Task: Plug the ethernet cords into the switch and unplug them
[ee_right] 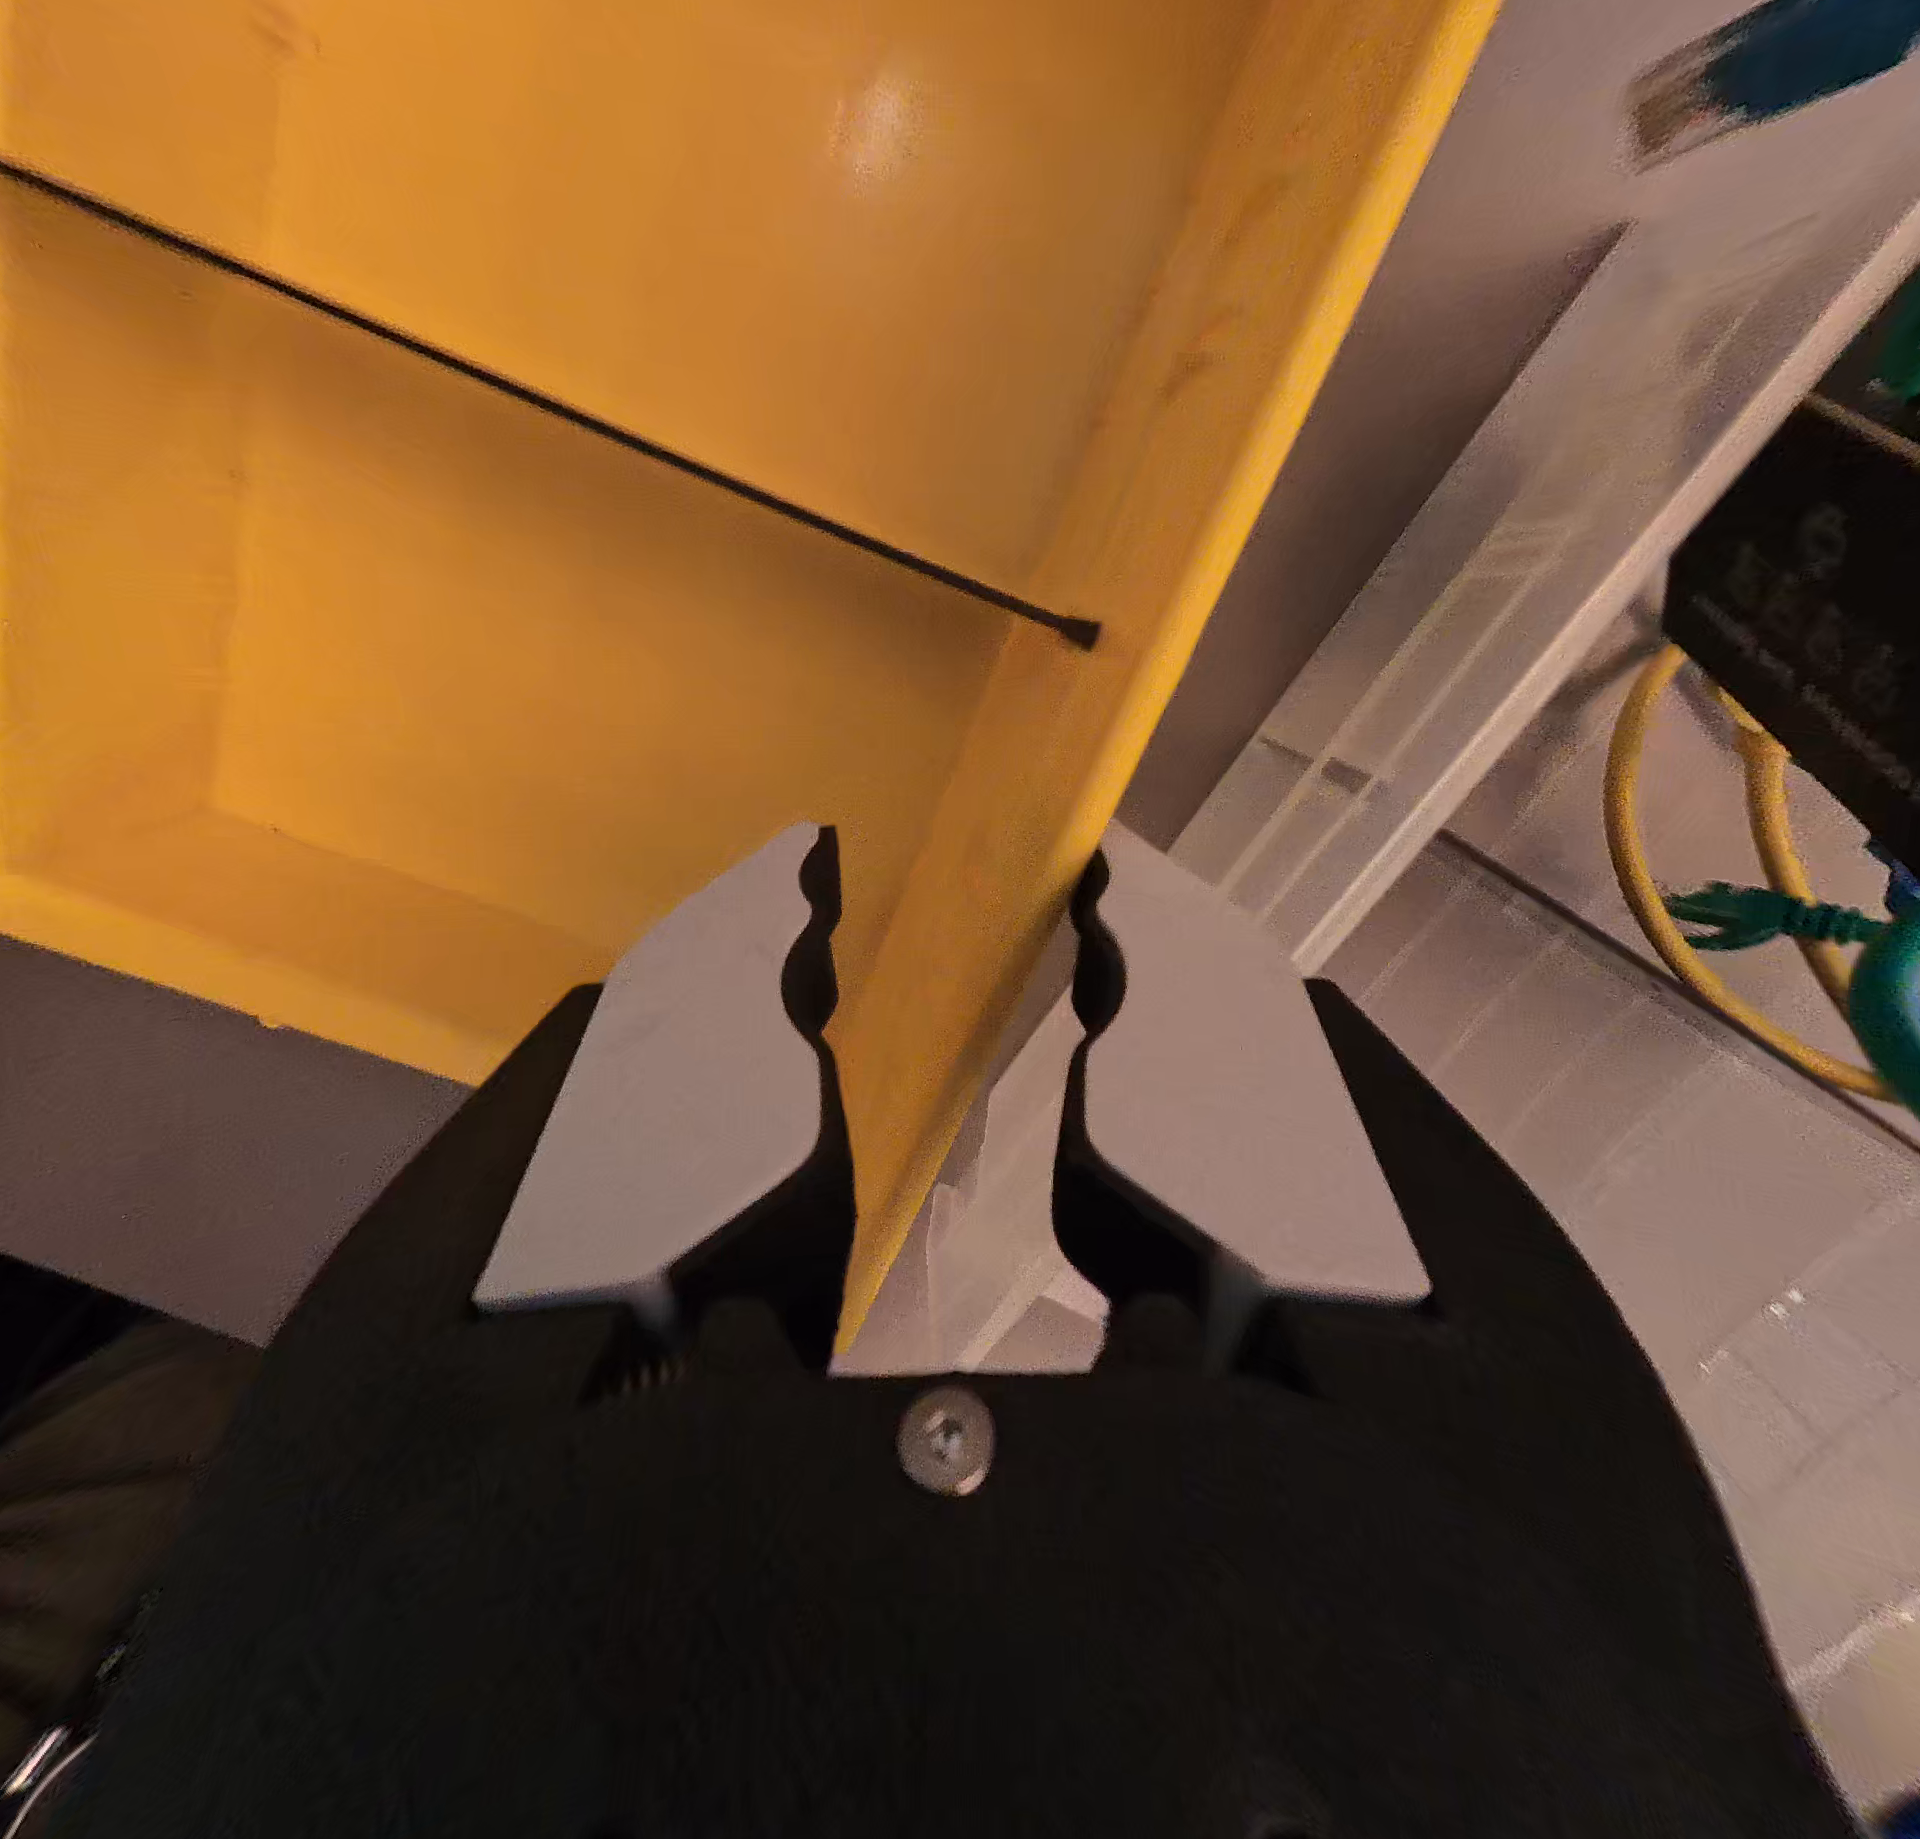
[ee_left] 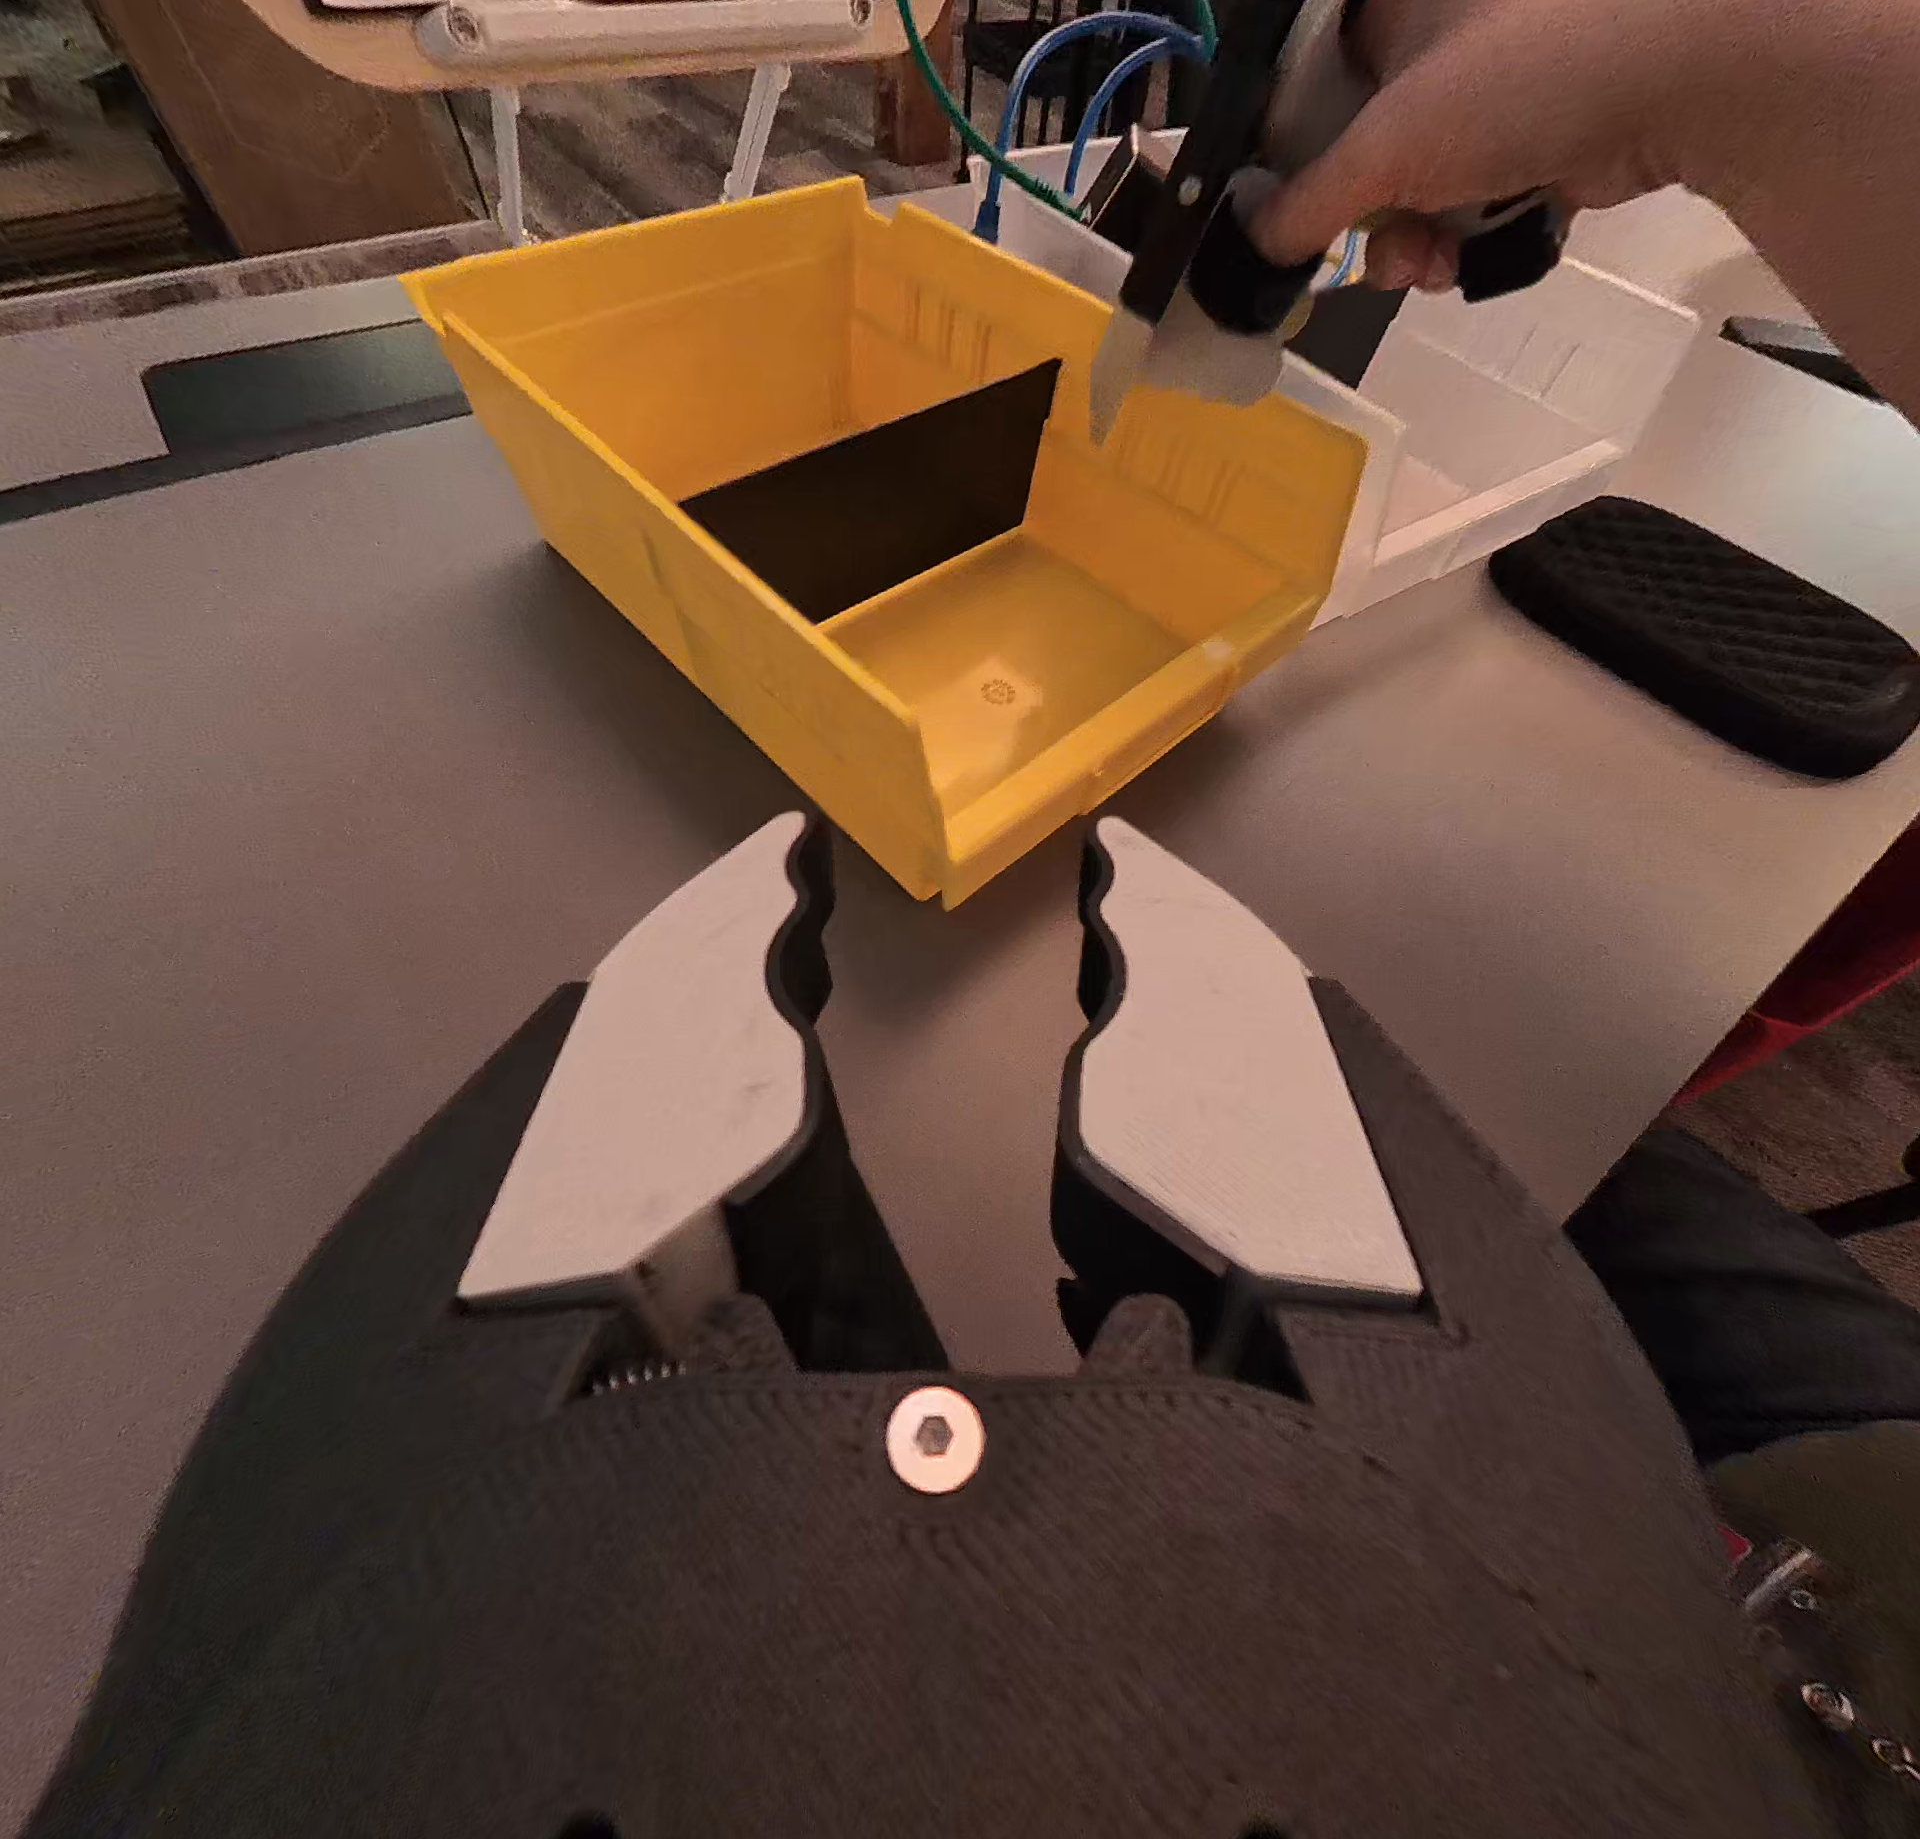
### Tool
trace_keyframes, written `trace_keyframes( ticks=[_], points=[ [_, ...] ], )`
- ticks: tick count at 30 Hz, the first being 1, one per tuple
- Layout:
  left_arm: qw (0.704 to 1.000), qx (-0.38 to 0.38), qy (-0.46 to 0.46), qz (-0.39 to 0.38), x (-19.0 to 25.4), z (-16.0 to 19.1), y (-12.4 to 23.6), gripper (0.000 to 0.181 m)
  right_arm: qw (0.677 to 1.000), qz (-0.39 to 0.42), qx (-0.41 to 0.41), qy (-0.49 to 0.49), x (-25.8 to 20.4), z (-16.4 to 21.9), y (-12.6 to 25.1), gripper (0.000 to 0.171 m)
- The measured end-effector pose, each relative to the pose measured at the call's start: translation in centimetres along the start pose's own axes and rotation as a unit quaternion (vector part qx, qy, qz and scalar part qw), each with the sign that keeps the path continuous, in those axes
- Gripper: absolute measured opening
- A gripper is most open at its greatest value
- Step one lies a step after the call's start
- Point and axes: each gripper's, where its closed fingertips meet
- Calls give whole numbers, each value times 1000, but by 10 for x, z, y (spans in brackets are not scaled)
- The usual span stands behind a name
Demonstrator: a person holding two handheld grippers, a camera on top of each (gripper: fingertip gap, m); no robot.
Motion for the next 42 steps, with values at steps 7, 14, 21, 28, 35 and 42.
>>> trace_keyframes(
  ticks=[7,14,21,28,35,42],
  points=[
    [1000,15,-9,6,12,-11,5,44,999,-11,37,-33,-11,-14,-12,21],
    [1000,12,-24,-3,17,-15,19,44,987,-100,-59,-109,-27,8,-53,19],
    [997,66,-14,-28,14,-45,48,45,988,-109,-86,-65,-42,11,-41,5],
    [956,257,86,-113,-18,-101,114,57,979,-202,-34,-15,-55,-13,66,5],
    [979,81,183,47,1,-78,6,88,963,-261,68,-17,34,6,234,5],
    [960,-87,183,195,91,-86,-171,78,960,-171,152,-158,220,100,248,5]
  ],
)
Point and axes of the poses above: each gripper's, where its closed fingertips meet, y back along the fingers, z out of its underside, x = y × z across the jaws, and after that the axes turned 4 degrees about -y, right-handed
